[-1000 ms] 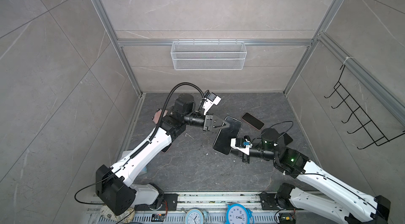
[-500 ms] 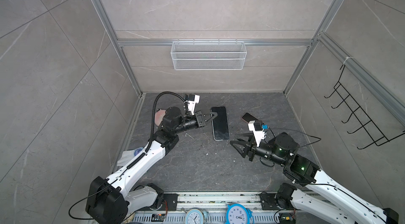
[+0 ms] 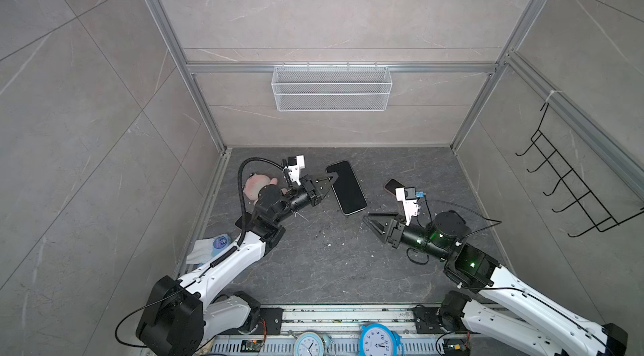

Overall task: Take the phone out of the phone case
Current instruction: Remove the phone case from the phone.

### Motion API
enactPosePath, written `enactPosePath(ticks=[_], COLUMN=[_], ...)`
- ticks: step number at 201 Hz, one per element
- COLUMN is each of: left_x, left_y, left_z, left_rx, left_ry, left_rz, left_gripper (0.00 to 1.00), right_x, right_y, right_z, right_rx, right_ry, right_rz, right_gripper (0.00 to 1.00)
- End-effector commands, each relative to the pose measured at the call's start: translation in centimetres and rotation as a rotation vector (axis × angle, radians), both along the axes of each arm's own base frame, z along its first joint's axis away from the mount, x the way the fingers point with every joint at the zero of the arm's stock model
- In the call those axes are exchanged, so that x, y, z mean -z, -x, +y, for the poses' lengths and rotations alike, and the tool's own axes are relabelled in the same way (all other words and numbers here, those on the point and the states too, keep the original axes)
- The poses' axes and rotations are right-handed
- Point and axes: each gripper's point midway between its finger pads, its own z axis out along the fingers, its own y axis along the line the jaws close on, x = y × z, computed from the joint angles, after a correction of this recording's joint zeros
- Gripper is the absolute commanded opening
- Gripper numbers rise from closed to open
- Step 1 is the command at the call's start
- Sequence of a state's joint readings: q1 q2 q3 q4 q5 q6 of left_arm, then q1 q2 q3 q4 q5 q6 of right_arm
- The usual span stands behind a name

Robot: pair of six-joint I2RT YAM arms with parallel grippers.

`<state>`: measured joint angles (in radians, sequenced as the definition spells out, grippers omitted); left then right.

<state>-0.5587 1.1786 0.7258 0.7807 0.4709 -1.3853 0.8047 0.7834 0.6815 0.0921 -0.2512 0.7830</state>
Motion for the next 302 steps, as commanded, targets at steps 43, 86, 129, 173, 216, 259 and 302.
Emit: enactPosePath(ticks=[43, 86, 129, 173, 216, 259, 302], left_x=[-6.1, -6.2, -6.2, -6.4, -6.4, -6.2, -5.6], left_y=[2.4, 2.6, 2.8, 3.2, 3.8, 4.1, 4.1], left_z=[1.4, 1.1, 0.7, 0.3, -0.1, -0.3, -0.6], left_rx=[0.003, 0.014, 0.024, 0.036, 0.056, 0.061, 0.069], left_ry=[0.162, 0.165, 0.170, 0.175, 0.175, 0.179, 0.176], left_rz=[-0.150, -0.157, -0.164, -0.173, -0.179, -0.183, -0.175], left_gripper=[0.00, 0.00, 0.00, 0.00, 0.00, 0.00, 0.00], right_x=[-1.1, -1.1, -1.2, -1.1, -1.0, -1.4, -1.6], right_y=[-0.5, -0.9, -1.1, -1.6, -2.5, -3.2, -3.6], right_z=[1.2, 1.2, 1.4, 1.3, 1.1, 0.8, 0.1], right_rx=[-0.020, -0.003, -0.001, 0.020, 0.046, 0.055, 0.077], right_ry=[-0.086, -0.091, -0.092, -0.087, -0.091, -0.116, -0.135], right_rz=[0.016, 0.013, 0.008, 0.007, 0.013, 0.019, 0.018], right_gripper=[0.47, 0.46, 0.46, 0.45, 0.44, 0.43, 0.42])
